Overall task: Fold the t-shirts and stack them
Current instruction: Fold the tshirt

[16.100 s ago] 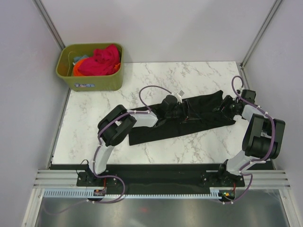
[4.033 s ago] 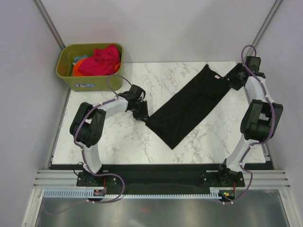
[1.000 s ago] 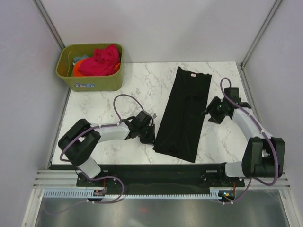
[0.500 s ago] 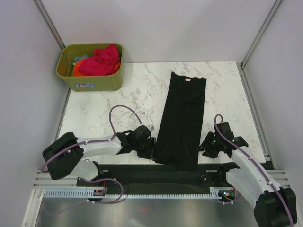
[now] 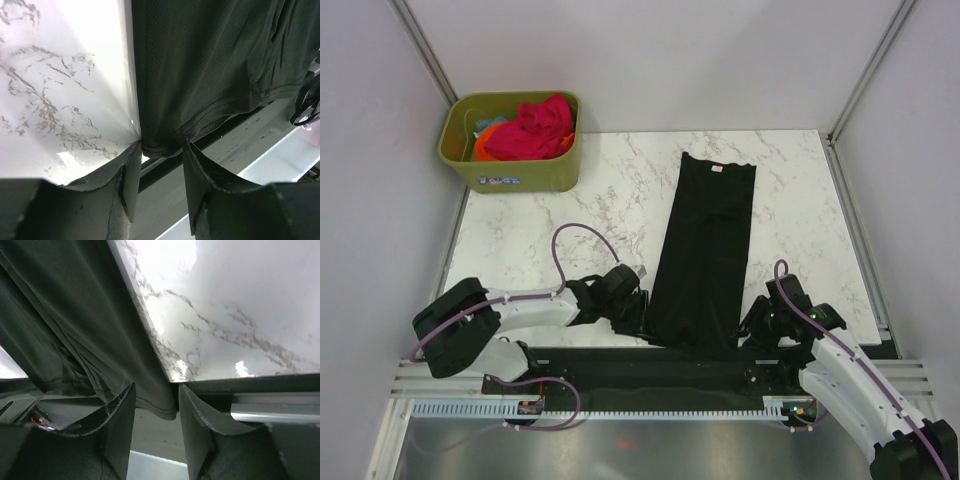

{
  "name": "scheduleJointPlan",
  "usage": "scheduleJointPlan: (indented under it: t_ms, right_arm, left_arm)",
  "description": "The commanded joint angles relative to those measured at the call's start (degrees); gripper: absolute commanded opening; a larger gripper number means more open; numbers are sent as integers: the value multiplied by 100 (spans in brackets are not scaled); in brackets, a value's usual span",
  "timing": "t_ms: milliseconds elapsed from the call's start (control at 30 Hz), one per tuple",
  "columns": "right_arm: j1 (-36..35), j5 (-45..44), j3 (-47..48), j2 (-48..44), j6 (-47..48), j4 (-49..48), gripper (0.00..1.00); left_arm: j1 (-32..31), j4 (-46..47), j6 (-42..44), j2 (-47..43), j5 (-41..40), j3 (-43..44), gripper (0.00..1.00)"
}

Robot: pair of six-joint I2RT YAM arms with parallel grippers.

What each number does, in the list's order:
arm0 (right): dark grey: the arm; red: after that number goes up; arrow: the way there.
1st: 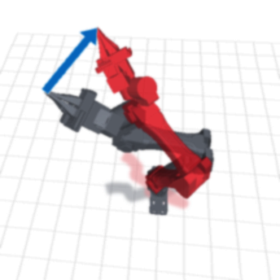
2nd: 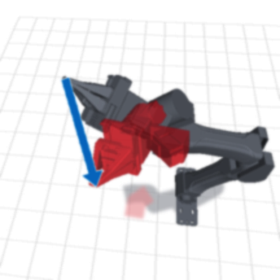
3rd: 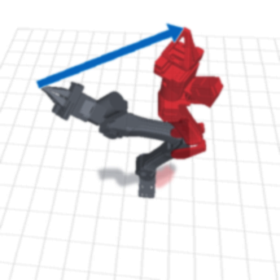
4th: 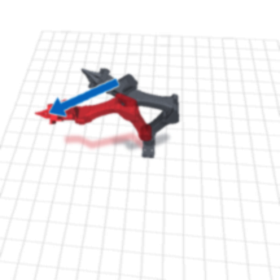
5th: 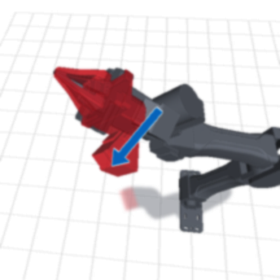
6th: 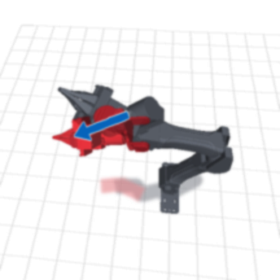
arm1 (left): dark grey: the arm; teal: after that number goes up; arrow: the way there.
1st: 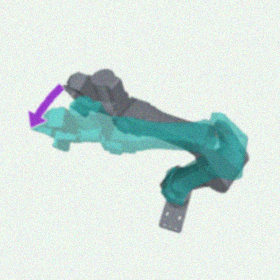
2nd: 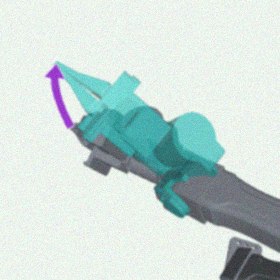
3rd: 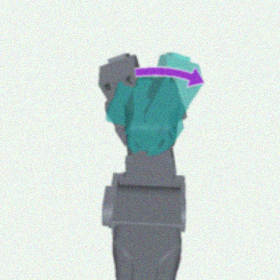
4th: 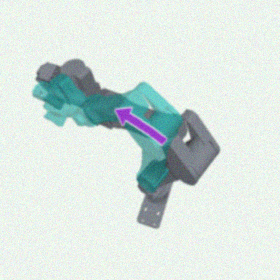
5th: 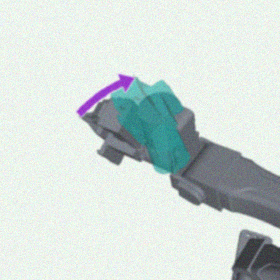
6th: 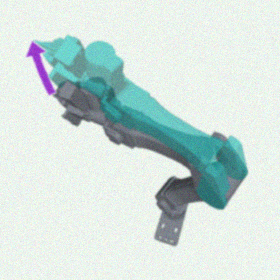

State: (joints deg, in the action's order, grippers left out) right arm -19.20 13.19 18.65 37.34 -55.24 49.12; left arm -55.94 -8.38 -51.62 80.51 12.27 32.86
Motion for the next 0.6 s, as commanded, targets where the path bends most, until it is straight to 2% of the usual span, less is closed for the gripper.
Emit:
scheduleJointPlan:
  t_ms: [0, 233, 533, 567]
  right_arm:
    - [-66, -71, -55, -340, -434, 474, 48]
    - [-75, -106, -108, -588, -575, 774, 48]
    - [-75, -18, -134, -746, -549, 906, 48]
    - [-75, 8, -160, -763, -549, 863, 47]
  left_arm:
    - [-22, -67, -42, 193, -58, 62, 45]
    - [-22, -58, 81, 184, 56, 238, 36]
    - [-22, -50, 99, 149, 135, 300, 17]
    - [-22, -58, 108, 123, 135, 300, 12]
